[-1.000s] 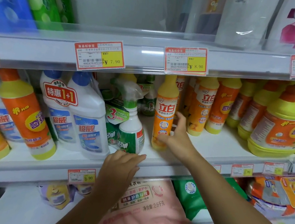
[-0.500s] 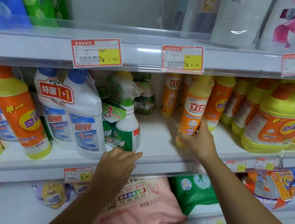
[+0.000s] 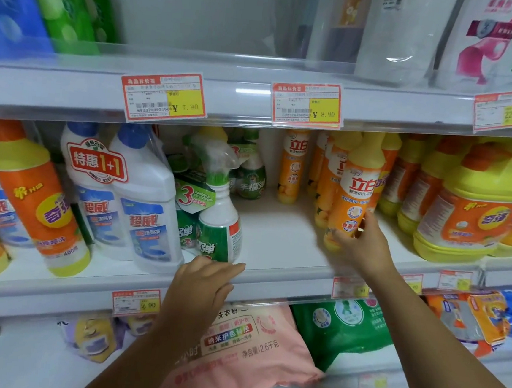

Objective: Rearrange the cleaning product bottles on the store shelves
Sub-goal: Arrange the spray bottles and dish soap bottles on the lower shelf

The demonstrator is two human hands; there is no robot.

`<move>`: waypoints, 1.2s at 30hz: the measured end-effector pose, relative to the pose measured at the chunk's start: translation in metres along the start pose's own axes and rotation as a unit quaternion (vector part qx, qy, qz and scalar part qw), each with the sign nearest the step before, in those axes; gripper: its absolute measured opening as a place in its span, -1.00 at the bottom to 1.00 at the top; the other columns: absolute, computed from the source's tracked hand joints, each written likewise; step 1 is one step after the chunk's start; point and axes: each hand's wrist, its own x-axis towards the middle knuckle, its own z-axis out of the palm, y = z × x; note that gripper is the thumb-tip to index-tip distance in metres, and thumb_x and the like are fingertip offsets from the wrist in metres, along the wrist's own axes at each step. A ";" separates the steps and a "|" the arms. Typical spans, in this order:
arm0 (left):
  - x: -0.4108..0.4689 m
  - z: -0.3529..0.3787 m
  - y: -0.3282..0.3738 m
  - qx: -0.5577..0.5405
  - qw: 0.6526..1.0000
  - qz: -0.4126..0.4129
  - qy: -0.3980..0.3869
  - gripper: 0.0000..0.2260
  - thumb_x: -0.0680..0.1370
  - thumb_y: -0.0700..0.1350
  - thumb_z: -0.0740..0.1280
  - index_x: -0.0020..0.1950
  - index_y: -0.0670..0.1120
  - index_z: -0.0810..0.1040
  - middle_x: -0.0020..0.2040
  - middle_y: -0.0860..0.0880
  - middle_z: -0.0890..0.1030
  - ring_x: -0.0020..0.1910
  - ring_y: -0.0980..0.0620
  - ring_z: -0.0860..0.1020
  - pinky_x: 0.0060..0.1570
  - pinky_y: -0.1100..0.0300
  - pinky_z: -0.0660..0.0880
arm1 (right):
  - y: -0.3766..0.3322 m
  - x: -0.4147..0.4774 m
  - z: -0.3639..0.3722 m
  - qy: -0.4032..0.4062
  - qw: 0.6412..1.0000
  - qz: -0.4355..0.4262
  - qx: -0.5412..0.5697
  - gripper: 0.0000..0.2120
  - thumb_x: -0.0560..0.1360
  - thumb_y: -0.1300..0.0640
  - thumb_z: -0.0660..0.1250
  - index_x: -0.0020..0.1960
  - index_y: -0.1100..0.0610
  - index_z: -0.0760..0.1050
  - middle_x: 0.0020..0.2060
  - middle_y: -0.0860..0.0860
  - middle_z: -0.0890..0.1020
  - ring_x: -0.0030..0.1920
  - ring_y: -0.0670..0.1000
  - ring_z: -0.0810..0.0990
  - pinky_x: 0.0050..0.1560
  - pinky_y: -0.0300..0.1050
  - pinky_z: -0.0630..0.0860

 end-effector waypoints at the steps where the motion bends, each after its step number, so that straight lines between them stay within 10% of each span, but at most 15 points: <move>1: -0.001 -0.001 0.000 -0.007 1.000 -0.003 -0.001 -0.69 0.48 -0.04 0.25 0.22 0.09 0.53 0.04 0.15 0.63 -0.03 0.14 0.38 -0.08 0.10 0.40 | 0.000 -0.004 0.001 0.034 0.999 -0.005 0.005 -0.35 0.37 0.05 0.50 0.36 0.10 0.29 0.14 0.00 0.51 0.07 0.03 0.52 0.09 -0.03 0.46; 5: -0.003 -0.007 -0.004 -0.038 0.999 -0.015 0.000 -0.71 0.51 -0.03 0.23 0.20 0.05 0.56 0.05 0.12 0.63 0.01 0.16 0.38 0.00 0.09 0.45 | -0.023 -0.028 0.009 0.238 0.965 -0.113 0.005 -0.62 0.45 0.00 0.40 0.12 0.18 0.38 0.03 0.13 0.46 -0.02 0.12 0.49 -0.06 -0.06 0.41; 13: -0.009 -0.028 -0.013 -0.034 0.999 -0.028 0.023 -0.67 0.50 0.03 0.17 0.17 0.02 0.59 0.05 0.10 0.63 0.05 0.17 0.42 0.07 0.16 0.43 | -0.050 -0.037 0.085 -0.097 0.985 -0.135 0.042 -0.68 0.52 0.11 0.33 0.27 0.04 0.41 0.12 0.04 0.56 0.07 -0.01 0.56 0.11 -0.10 0.49; 23: -0.005 -0.037 -0.019 0.023 0.998 -0.054 0.036 -0.66 0.51 0.05 0.17 0.25 0.05 0.51 0.14 0.10 0.57 0.12 0.18 0.40 0.10 0.24 0.40 | -0.075 -0.013 0.126 -0.197 0.969 -0.063 0.132 -0.58 0.53 0.01 0.32 0.36 0.04 0.39 0.23 -0.02 0.57 0.17 -0.05 0.55 0.24 -0.05 0.47; 29: 0.001 -0.036 -0.017 0.049 0.997 -0.051 0.018 -0.64 0.52 0.07 0.16 0.28 0.02 0.48 0.19 0.08 0.57 0.15 0.13 0.48 0.11 0.25 0.39 | -0.089 -0.025 0.114 -0.316 0.917 -0.021 0.242 -0.66 0.52 -0.05 0.30 0.28 -0.05 0.44 0.07 -0.16 0.61 -0.11 -0.32 0.61 -0.24 -0.50 0.46; 36: 0.004 -0.038 -0.023 0.052 0.998 -0.043 0.007 -0.64 0.52 0.11 0.16 0.24 0.04 0.52 0.14 0.08 0.60 0.10 0.11 0.54 0.08 0.24 0.41 | -0.083 -0.029 0.104 -0.332 0.933 -0.116 0.079 -0.33 0.23 0.06 0.60 0.19 -0.23 0.33 0.03 -0.27 0.58 -0.01 -0.29 0.58 -0.10 -0.44 0.51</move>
